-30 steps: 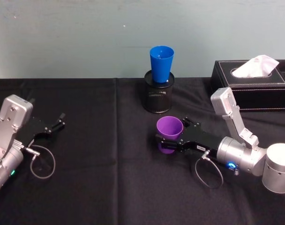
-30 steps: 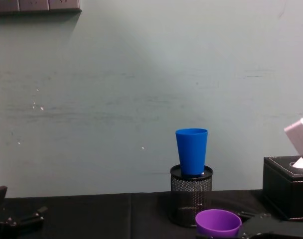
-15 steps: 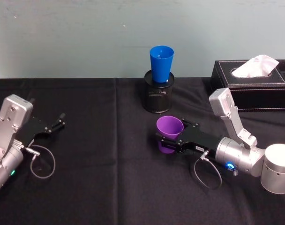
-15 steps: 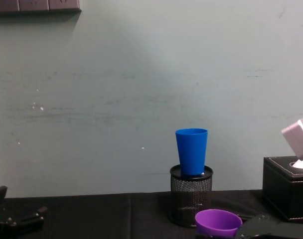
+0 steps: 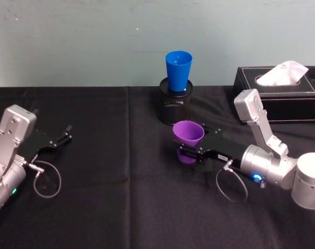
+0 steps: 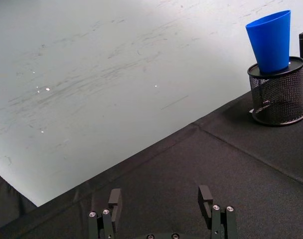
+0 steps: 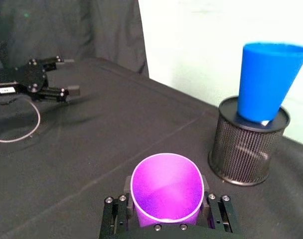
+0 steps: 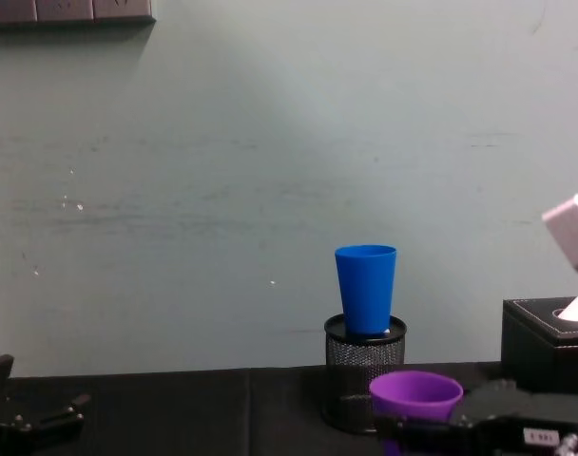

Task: Pick up one cup with a gripper and tap it against the other cup.

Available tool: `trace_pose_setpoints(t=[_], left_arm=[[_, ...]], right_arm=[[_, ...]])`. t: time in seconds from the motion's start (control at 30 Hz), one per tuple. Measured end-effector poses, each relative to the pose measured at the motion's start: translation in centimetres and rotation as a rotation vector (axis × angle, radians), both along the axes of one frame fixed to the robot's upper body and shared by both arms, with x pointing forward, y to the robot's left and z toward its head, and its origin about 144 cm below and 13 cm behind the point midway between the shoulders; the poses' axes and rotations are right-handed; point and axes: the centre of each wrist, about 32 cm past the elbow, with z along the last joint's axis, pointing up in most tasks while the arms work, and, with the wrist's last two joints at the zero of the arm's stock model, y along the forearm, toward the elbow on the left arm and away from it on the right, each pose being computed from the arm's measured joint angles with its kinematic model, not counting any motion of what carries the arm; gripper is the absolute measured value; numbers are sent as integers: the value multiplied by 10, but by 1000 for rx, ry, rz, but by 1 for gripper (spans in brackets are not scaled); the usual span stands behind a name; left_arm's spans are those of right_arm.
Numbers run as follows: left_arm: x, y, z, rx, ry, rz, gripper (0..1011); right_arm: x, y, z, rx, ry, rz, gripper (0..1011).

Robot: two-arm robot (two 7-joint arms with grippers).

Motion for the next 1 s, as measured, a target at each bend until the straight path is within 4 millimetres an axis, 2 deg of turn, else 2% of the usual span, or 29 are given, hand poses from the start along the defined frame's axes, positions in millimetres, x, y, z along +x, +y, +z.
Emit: trace_pose_setpoints(t=[0.53,1.0], left_arm=[[0,0,0,0,0,0,1000],[0,0,0,0,0,0,1000]], right_arm=[[0,-5,51,34,-56,-5,724],[2,-3,62,49,-55,-7,724]])
